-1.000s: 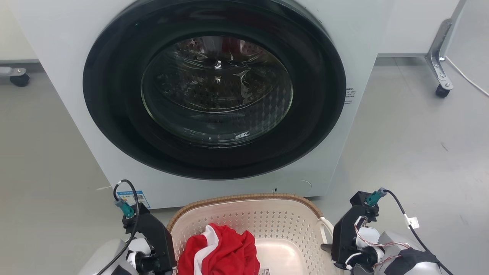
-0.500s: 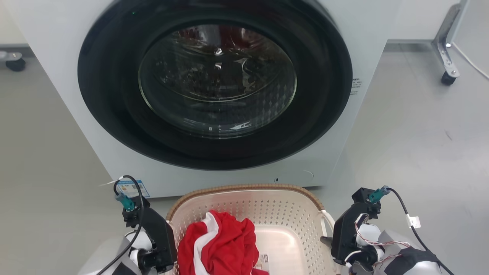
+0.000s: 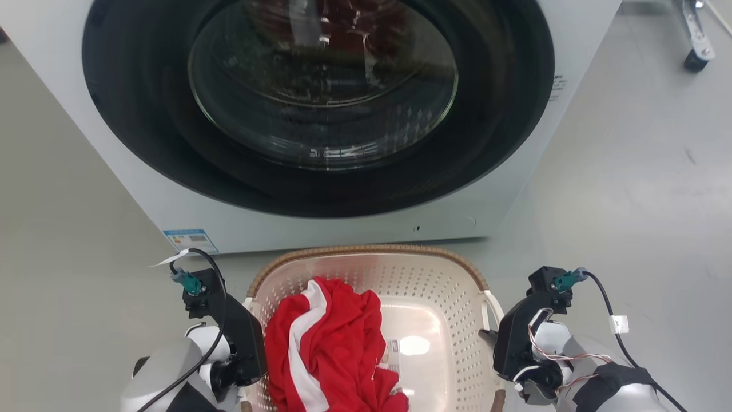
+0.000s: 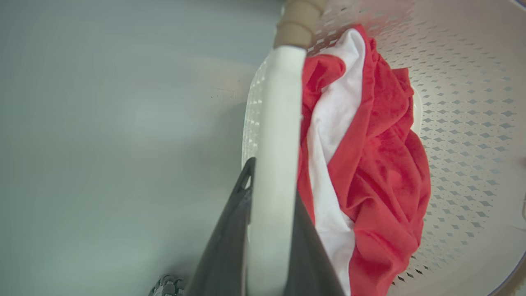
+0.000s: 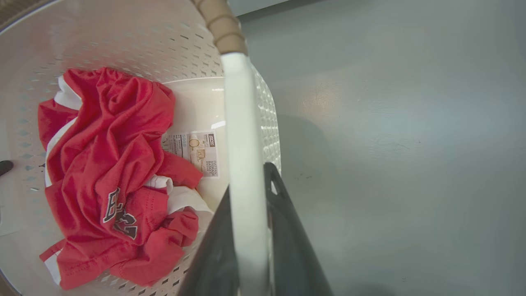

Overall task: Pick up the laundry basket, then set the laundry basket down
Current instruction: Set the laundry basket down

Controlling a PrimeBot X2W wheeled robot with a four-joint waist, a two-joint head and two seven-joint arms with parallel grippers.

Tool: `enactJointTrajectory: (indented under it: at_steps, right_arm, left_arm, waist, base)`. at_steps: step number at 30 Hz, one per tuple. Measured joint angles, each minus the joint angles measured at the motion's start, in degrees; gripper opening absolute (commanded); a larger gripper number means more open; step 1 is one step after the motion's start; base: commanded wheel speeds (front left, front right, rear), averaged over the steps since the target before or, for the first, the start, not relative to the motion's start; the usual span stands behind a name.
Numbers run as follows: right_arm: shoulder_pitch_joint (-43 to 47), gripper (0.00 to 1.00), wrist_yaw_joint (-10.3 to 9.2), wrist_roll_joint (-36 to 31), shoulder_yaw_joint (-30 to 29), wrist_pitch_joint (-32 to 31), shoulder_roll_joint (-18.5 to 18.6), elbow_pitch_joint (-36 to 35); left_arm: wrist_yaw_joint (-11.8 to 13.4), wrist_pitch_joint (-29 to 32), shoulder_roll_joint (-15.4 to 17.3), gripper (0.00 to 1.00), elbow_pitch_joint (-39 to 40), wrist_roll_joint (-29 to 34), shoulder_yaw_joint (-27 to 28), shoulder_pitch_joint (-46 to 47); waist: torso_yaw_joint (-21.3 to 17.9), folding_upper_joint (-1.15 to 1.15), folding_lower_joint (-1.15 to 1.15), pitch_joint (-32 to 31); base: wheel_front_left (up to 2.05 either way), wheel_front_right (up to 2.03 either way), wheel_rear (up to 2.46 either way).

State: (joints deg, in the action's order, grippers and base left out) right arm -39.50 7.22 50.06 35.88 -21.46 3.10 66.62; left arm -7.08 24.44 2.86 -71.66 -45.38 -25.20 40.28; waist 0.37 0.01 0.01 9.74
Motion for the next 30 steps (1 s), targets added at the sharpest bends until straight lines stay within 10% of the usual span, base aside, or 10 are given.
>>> enactJointTrajectory:
  at_steps: [30]
  right_arm:
    - [-6.61, 0.0, -0.14, -6.31, 2.49, 19.96, 1.76, -1.89]
  left_arm:
    - [1.81, -22.57, -0.68, 0.0, 4.01, 3.64, -1.04, 3.49]
  waist:
    - [0.25, 0.0, 0.01, 22.56]
  base:
    - [0.0, 0.0, 0.0]
